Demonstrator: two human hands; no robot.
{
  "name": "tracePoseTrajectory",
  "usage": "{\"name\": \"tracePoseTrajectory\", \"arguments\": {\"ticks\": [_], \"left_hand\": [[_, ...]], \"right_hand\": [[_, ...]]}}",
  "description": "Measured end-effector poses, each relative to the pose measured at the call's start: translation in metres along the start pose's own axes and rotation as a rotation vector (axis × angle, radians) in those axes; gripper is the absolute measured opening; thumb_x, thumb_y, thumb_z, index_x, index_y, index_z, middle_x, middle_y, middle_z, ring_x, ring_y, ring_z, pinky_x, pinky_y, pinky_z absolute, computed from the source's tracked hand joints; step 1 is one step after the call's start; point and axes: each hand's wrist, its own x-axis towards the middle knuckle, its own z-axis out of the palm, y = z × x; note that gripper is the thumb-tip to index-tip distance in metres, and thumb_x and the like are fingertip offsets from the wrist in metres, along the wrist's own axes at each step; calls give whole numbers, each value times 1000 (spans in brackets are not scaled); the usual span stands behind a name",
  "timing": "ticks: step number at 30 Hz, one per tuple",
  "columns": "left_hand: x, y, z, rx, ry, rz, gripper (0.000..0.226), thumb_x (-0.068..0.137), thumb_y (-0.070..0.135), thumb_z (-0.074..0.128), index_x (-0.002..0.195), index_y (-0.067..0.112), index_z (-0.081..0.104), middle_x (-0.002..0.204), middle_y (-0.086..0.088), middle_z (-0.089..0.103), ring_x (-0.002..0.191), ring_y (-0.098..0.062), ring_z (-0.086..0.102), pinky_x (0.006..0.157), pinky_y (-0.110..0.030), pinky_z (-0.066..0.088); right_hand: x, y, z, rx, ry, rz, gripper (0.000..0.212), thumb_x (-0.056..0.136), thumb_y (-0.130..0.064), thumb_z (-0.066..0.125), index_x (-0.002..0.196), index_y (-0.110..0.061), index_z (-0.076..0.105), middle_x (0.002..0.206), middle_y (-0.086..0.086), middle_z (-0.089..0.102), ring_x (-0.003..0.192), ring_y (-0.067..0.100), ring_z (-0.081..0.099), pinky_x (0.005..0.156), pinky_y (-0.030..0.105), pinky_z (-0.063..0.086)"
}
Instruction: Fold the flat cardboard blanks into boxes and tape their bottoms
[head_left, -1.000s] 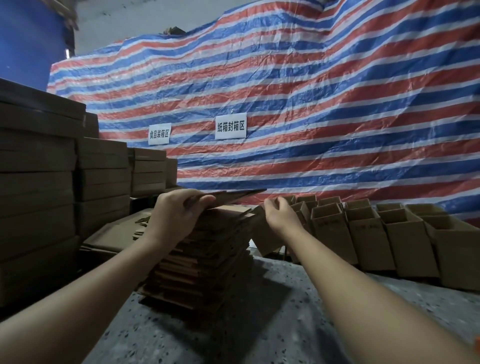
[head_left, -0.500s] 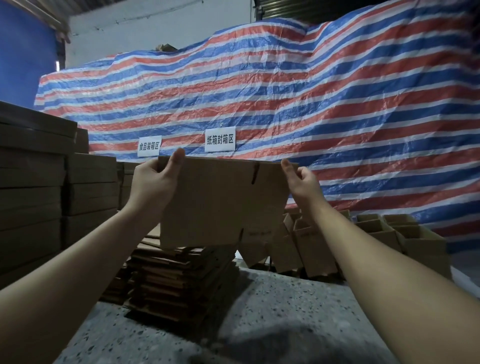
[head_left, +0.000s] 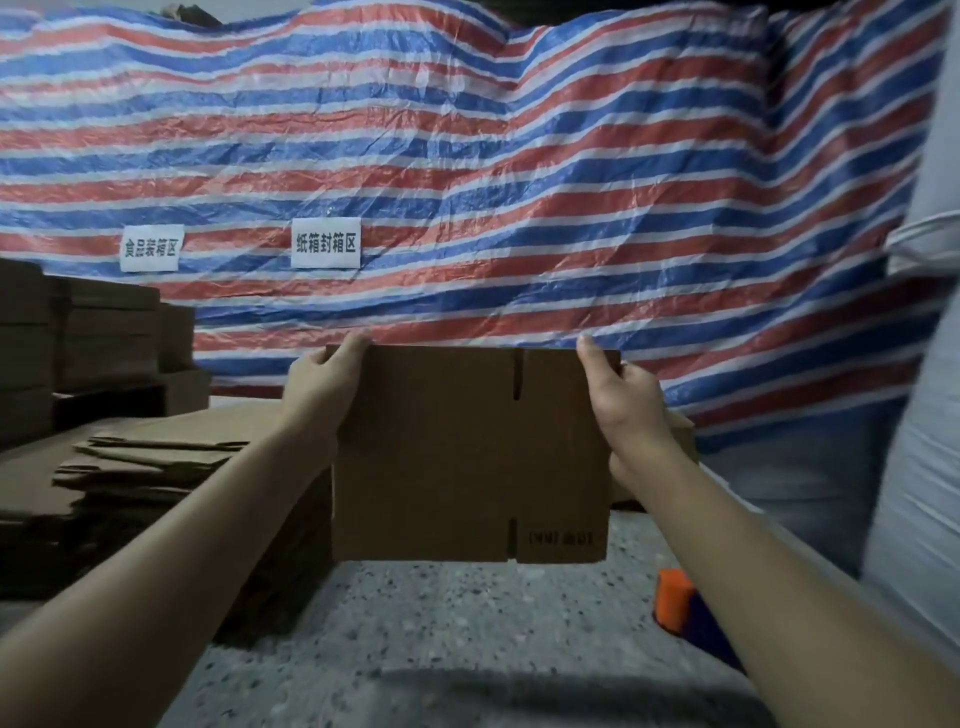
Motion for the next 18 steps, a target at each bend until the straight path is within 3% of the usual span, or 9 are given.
{"name": "tracePoseTrajectory", "arguments": {"ticks": [2, 6, 9, 11, 15, 18], "left_hand": [[-7, -15, 17, -14, -34, -20, 37, 93, 54, 56, 112, 24, 53, 96, 4, 59, 87, -13, 56, 72, -33, 43], [-17, -42, 36, -12, -79, -58, 36, 92, 54, 57, 111, 23, 55, 103, 0, 62, 97, -19, 61, 89, -41, 49], [-24, -60, 38, -22, -66, -76, 36, 90, 54, 60, 106, 22, 64, 96, -1, 67, 90, -19, 65, 72, -35, 53], [-28, -72, 38, -5, -71, -88, 31, 91, 52, 60, 98, 22, 66, 92, -5, 70, 86, -21, 68, 62, -32, 52], [-38, -93, 38, 21, -87, -114, 27, 93, 49, 59, 91, 23, 66, 88, -8, 72, 84, -23, 69, 62, -34, 52], [-44, -102, 38, 15, -70, -107, 27, 92, 46, 60, 84, 21, 68, 81, -7, 72, 78, -24, 69, 63, -35, 55]], "right_hand": [[-3, 8, -15, -33, 49, 26, 58, 91, -67, 55, 91, -11, 66, 85, 16, 70, 81, 33, 71, 81, 47, 60], [-8, 27, -33, -40, 72, 58, 52, 94, -61, 55, 87, -11, 67, 80, 14, 66, 88, 42, 69, 80, 49, 59], [-12, 48, -41, -47, 89, 101, 51, 95, -58, 56, 94, -8, 68, 97, 25, 71, 94, 41, 70, 89, 55, 58], [-17, 61, -43, -54, 89, 123, 57, 94, -59, 55, 101, -4, 68, 97, 29, 68, 90, 40, 70, 91, 58, 55], [-29, 88, -46, -20, 71, 157, 57, 96, -57, 54, 91, 0, 64, 77, 13, 59, 72, 29, 59, 73, 41, 52], [-34, 98, -46, -6, 69, 141, 53, 95, -57, 54, 84, -5, 61, 71, 13, 56, 67, 31, 58, 69, 40, 50]]}}
